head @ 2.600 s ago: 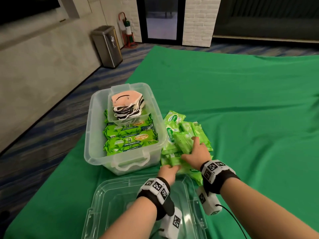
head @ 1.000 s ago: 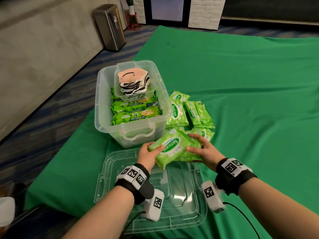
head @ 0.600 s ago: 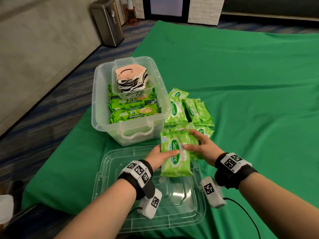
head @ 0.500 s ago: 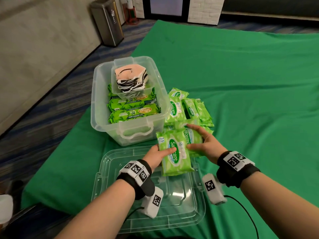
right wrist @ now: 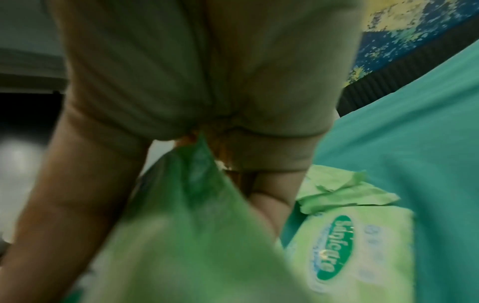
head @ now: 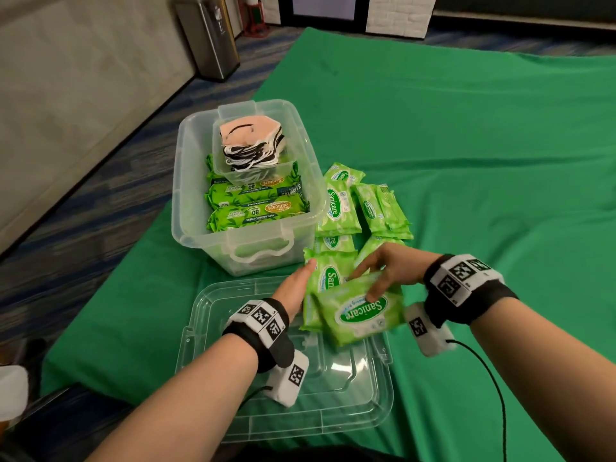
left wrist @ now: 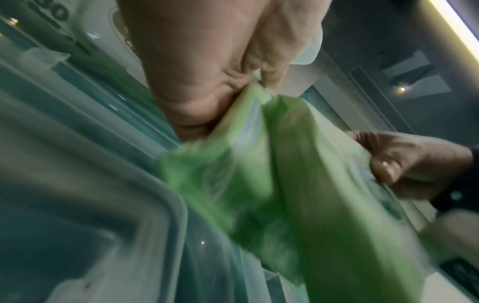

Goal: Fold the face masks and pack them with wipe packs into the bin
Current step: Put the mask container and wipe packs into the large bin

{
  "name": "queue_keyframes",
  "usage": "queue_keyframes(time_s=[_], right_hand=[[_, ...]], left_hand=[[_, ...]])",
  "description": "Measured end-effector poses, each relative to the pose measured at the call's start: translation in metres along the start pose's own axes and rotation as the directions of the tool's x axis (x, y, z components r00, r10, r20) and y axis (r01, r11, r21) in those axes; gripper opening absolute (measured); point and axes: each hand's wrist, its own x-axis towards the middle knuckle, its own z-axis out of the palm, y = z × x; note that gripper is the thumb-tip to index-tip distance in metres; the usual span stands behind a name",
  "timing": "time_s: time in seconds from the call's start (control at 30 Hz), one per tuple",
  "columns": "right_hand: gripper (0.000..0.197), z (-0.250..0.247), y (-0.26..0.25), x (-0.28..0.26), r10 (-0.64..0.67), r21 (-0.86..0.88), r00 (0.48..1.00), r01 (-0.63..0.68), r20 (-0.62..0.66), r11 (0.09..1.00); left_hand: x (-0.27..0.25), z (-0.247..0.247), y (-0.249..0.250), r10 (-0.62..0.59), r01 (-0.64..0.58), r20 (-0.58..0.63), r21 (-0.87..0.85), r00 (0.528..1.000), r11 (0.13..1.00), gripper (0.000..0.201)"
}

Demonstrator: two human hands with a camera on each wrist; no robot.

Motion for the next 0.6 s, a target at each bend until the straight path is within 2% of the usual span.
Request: queue_keyframes(time_s=[0.07, 0.13, 0.17, 0.3, 0.37, 0.43, 0.47, 0.5, 0.57, 0.6], right_hand=[[0.048, 0.002, -0.013, 0.007, -0.003, 0.008, 0.992, 0.004, -0.125, 1.0], [0.047, 0.007, -0.023, 0.015, -0.038, 0.035, 0.953, 0.05, -0.301, 0.998], [0.046, 0.011, -0.026, 0.019, -0.059, 0.058, 0.927, 0.087, -0.37, 0.995], [0.036, 0.03, -0.031, 0.029, -0.099, 0.241, 0.865, 0.244, -0.491, 0.939], [0.035, 0.035, -0.028, 0.031, -0.095, 0.218, 0.816, 0.261, -0.57, 0.94], [0.049, 0.038, -0.021, 0.03, -0.064, 0.163, 0.744, 0.229, -0.665, 0.96], [0.058, 0.04, -0.018, 0.028, -0.034, 0.183, 0.741, 0.21, -0.671, 0.96], [0.066, 0.044, -0.013, 0.029, 0.004, 0.249, 0.775, 0.198, -0.633, 0.948], [0.076, 0.059, -0.009, 0.031, 0.054, 0.453, 0.906, 0.157, -0.42, 0.877], [0.08, 0.067, -0.008, 0.034, 0.052, 0.554, 0.952, 0.131, -0.303, 0.822]], left_hand=[[-0.022, 0.008, 0.014, -0.009, 0.014, 0.106, -0.044, 0.994, 0.999, 0.081], [-0.029, 0.012, 0.016, 0.036, -0.03, 0.198, -0.032, 0.98, 0.999, 0.052], [-0.029, 0.012, 0.015, 0.05, -0.046, 0.201, -0.022, 0.978, 0.999, 0.046], [-0.029, 0.007, 0.008, 0.062, -0.075, 0.149, 0.081, 0.987, 0.994, 0.068], [-0.029, 0.006, 0.005, 0.079, -0.087, 0.094, 0.083, 0.992, 0.993, 0.064], [-0.031, 0.004, 0.003, 0.092, -0.092, 0.017, 0.039, 0.996, 0.995, 0.055], [-0.03, 0.003, 0.001, 0.095, -0.095, -0.02, -0.006, 0.995, 0.995, 0.054], [-0.03, 0.002, 0.0, 0.098, -0.101, -0.048, -0.052, 0.994, 0.994, 0.054], [-0.029, 0.004, -0.001, 0.108, -0.116, -0.07, -0.112, 0.992, 0.987, 0.052], [-0.027, 0.006, -0.002, 0.115, -0.123, -0.068, -0.12, 0.991, 0.985, 0.051]])
